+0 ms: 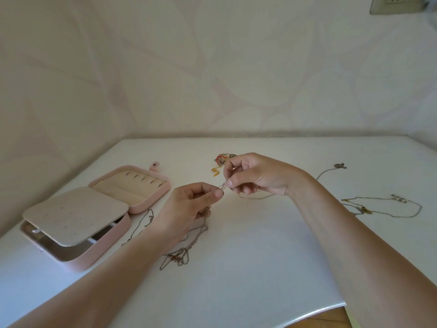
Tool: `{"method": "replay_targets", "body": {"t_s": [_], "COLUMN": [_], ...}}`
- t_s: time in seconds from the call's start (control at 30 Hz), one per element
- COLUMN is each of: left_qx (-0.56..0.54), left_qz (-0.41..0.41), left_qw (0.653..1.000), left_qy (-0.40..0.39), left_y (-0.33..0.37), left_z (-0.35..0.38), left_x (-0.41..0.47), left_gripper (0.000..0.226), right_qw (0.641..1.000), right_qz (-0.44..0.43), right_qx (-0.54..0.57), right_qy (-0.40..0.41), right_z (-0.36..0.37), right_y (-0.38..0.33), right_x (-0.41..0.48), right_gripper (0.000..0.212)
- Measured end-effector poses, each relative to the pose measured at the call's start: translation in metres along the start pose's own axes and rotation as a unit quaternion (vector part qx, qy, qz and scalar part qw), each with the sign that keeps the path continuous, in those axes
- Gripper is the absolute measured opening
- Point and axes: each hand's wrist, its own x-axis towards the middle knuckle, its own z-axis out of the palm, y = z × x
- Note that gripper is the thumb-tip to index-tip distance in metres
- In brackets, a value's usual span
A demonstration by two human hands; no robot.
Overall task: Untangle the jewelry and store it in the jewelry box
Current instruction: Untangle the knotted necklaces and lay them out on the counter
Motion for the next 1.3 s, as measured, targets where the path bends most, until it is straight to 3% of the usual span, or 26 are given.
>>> {"method": "replay_targets", "body": {"t_s": [0.27, 0.37, 0.5, 0.8, 0.97, 1.3], "left_qx": [0.03, -0.011, -0.064, -0.115, -0.212, -0.306], "left_qz": [0.018, 0.009, 0.003, -0.004, 0.001, 0.018], "left_qw": [0.997, 0.998, 0.996, 0.993, 0.977, 0.95], "left_qy": [0.068, 0.069, 0.063, -0.012, -0.004, 0.055], "left_y": [-0.002, -0.002, -0.001, -0.001, 0.007, 0.012], "left_z": [0.0, 0.002, -0.001, -0.002, -0.002, 0.002], "left_x": [0.0, 0.002, 0.002, 0.004, 0.005, 0.003], "left_gripper": [0.03, 0.014, 0.009, 0.021, 0.02, 0.016], "right_qw": [0.999, 0.999, 0.999, 0.997, 0.992, 0.998], "right_qz": [0.014, 0.016, 0.009, 0.001, 0.019, -0.001], "right_qx": [-0.032, -0.035, -0.043, -0.072, -0.125, -0.067], "right_qy": [0.007, 0.024, 0.023, 0.038, 0.027, -0.013], "right_z": [0.003, 0.002, 0.004, 0.005, 0.007, 0.006], "right_y": [0.002, 0.002, 0.0, -0.001, 0.0, 0.0], "right_x": [0.002, 0.001, 0.001, 0.002, 0.002, 0.001], "right_gripper": [0.007, 0.005, 0.007, 0.008, 0.011, 0.011]}}
